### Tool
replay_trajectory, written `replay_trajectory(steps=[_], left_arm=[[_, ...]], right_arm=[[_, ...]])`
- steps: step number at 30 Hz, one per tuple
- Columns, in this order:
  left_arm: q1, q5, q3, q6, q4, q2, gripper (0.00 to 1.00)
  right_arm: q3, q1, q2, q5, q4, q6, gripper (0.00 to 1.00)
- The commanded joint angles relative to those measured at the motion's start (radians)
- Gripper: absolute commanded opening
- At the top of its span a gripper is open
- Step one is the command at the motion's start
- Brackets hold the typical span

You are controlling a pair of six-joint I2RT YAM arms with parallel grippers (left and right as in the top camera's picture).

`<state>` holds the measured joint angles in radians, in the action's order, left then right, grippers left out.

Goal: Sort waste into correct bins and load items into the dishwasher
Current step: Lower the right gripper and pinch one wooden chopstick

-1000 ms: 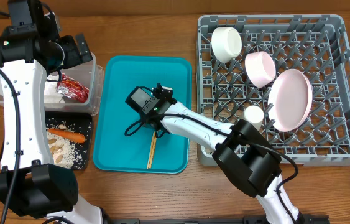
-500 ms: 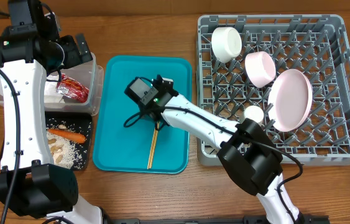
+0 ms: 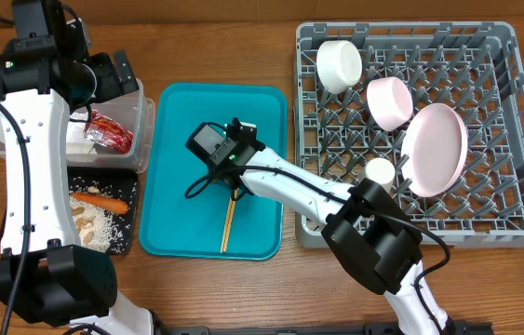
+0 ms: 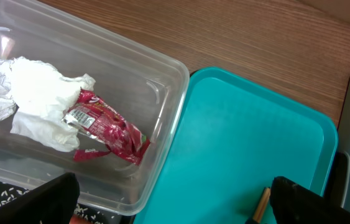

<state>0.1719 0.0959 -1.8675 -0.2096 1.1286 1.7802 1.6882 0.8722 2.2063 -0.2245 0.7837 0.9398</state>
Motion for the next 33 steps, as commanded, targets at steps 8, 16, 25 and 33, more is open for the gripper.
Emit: replay_trajectory(steps=[8,16,25,33], left_arm=[[-0.002,-0.007,-0.019,-0.007,-0.003,-0.021,1.0],[-0.002,-0.007,-0.019,-0.007,-0.003,-0.021,1.0],[-0.002,-0.007,-0.019,-0.007,-0.003,-0.021,1.0],[-0.002,-0.007,-0.019,-0.007,-0.003,-0.021,1.0]], right_arm=[[-0.029,0.004,-0.037,0.01,-0.042,0.003,0.38],[-0.033,0.005,-0.037,0.017,-0.043,0.003,0.39],[-0.033,0.007,-0.037,0.02,-0.054,0.003,0.39],[-0.034,0.011,-0.037,0.02,-0.057,0.003,0.39]])
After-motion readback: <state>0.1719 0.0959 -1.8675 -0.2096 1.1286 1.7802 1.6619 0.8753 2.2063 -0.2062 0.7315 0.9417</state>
